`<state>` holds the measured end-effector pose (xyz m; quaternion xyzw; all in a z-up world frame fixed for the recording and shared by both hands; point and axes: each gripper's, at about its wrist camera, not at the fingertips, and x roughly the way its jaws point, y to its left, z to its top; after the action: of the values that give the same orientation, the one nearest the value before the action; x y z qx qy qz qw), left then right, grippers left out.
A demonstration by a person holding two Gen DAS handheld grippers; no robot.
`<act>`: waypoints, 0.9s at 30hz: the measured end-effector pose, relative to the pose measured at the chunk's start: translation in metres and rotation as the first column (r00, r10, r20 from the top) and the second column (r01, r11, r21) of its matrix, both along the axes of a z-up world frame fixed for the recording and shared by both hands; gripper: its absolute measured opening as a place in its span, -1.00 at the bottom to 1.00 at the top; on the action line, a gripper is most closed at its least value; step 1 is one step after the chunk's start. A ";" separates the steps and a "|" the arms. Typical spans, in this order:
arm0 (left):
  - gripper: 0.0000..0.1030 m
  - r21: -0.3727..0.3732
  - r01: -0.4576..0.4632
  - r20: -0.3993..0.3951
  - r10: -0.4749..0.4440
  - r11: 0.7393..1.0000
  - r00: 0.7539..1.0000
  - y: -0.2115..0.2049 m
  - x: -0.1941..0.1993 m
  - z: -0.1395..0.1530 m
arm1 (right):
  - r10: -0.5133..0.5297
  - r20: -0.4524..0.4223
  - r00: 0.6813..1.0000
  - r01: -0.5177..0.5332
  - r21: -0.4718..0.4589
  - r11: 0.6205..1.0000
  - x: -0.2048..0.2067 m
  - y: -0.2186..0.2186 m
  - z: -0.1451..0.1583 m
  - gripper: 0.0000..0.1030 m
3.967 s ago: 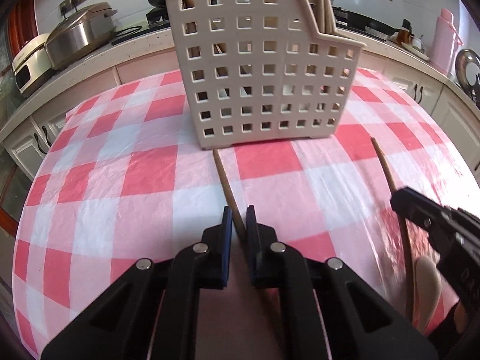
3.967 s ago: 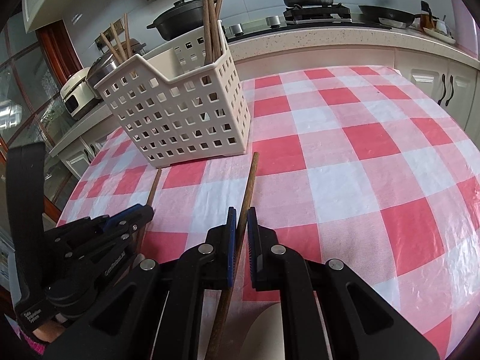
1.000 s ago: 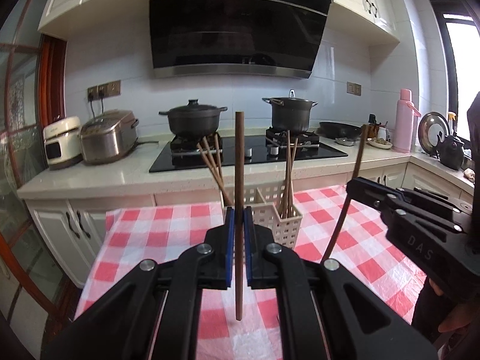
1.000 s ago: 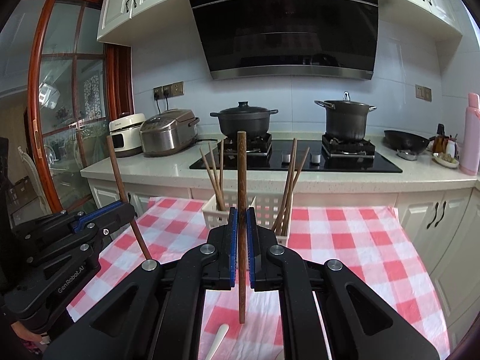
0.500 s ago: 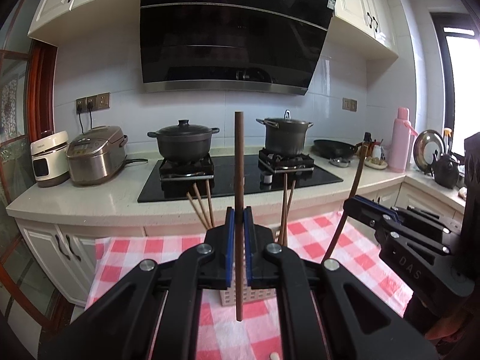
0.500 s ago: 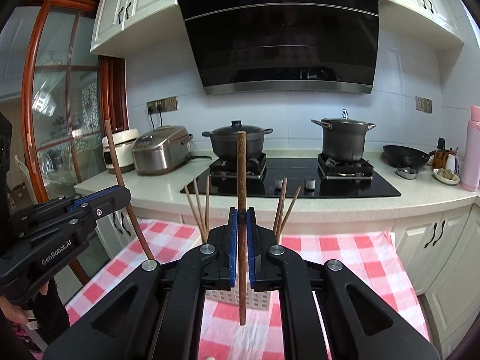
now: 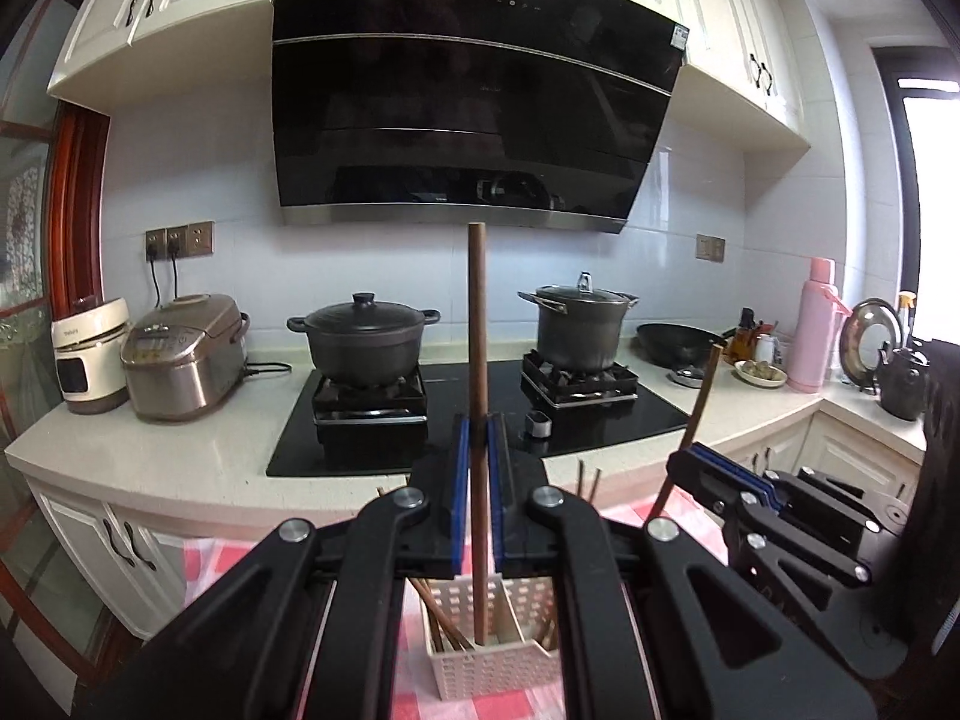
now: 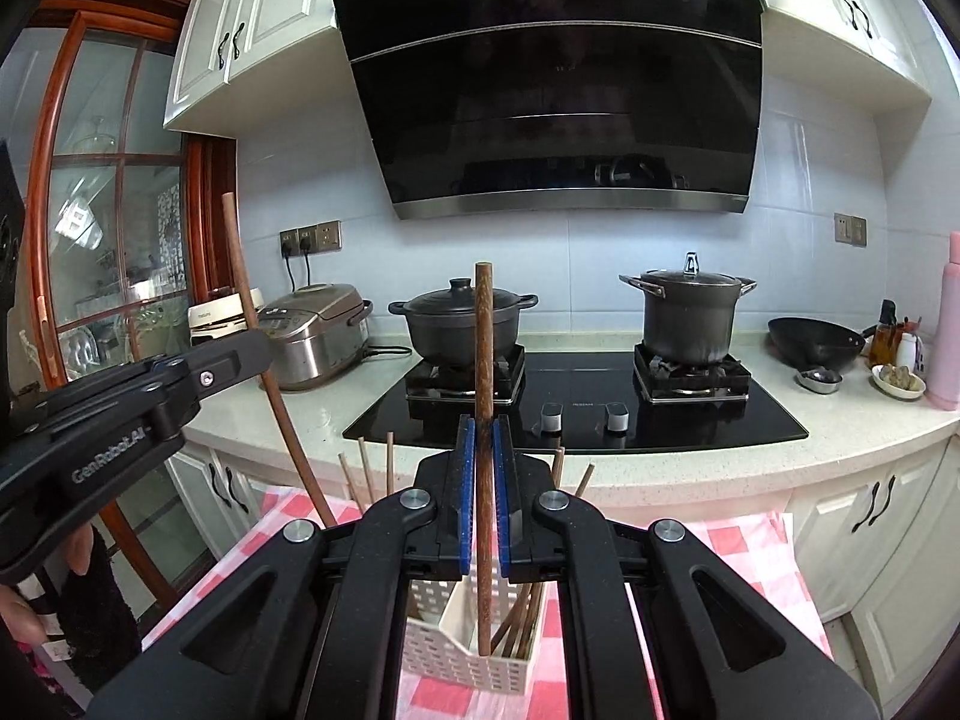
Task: Organize utensils
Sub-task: 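Lower the chopsticks into the caddy and open both grippers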
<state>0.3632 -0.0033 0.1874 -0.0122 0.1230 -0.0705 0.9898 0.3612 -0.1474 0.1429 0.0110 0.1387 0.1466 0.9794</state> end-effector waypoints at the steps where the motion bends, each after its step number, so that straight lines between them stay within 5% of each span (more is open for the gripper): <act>1: -0.88 -0.001 -0.002 -0.002 0.002 1.000 1.000 0.000 0.005 0.000 | -0.001 -0.001 1.000 0.001 0.001 1.000 0.003 0.000 0.000 -0.88; 14: -0.88 -0.082 0.027 -0.156 -0.040 0.996 0.987 0.012 0.064 -0.053 | 0.029 -0.113 0.993 -0.027 0.017 0.999 0.049 0.004 -0.043 -0.88; 27: -0.76 -0.064 -0.008 -0.271 -0.009 0.998 0.963 0.020 0.083 -0.107 | 0.056 -0.238 0.970 -0.051 0.024 0.998 0.078 0.014 -0.081 -0.83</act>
<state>0.4457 0.0166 0.0805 -0.0535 0.2549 -0.0723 0.9628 0.4395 -0.1336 0.0623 0.0337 0.2545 0.1717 0.9511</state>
